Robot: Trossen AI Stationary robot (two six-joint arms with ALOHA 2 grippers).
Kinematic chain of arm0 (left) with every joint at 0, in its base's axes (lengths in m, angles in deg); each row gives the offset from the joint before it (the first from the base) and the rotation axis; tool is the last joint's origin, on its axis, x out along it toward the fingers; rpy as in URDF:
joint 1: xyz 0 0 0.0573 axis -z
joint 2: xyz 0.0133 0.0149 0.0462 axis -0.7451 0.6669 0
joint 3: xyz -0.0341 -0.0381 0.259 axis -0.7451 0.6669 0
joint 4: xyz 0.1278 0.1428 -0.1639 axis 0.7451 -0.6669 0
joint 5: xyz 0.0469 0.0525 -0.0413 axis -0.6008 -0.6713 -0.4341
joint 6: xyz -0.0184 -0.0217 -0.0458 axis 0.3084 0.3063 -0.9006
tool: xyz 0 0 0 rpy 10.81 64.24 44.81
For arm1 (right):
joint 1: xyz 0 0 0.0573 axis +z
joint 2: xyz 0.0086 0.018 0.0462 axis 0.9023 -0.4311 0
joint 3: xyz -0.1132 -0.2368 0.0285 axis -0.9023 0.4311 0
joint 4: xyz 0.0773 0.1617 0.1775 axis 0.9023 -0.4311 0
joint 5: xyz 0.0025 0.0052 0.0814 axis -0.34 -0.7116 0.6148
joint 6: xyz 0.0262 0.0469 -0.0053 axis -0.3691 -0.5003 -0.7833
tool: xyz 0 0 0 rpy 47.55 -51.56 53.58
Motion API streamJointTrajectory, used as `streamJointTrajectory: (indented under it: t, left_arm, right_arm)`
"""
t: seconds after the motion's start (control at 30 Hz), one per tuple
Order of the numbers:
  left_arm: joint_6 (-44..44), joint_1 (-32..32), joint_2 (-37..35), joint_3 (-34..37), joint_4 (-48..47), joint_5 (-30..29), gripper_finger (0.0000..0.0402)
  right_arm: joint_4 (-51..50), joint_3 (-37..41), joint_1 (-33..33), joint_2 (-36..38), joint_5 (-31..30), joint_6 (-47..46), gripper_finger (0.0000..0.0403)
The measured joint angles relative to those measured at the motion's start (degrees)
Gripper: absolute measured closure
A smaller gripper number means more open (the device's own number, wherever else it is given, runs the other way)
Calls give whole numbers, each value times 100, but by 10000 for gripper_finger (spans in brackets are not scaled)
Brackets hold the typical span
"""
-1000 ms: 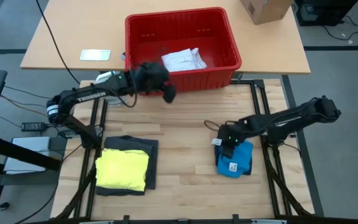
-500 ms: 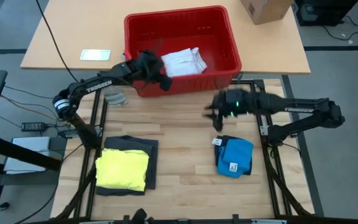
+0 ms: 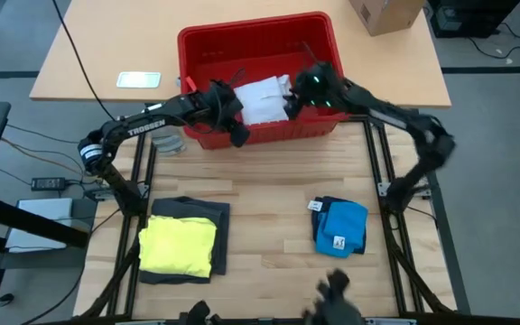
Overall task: Fold Laundry from Bin
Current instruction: Fold the white shirt
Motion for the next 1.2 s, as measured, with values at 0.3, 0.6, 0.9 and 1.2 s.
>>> streamJointTrajectory:
  t: [0.3, 0.6, 0.9, 1.2]
  left_arm:
    - [615, -113, 15, 15, 71, -55, 209]
    - [1115, -280, 17, 17, 242, -174, 209]
    - [1153, -770, 22, -2, 1014, 308, 209]
    - [1367, -921, 26, 11, 1087, 467, 209]
  right_arm:
    - [-1010, -2574, -983, -2596, 796, 207, 190]
    - [-2245, -4745, -1304, -4349, 1331, -70, 68]
    - [-2983, -5561, -1293, -5194, 853, -675, 18]
    - [-3097, -5596, -1292, -5628, 1373, -758, 98]
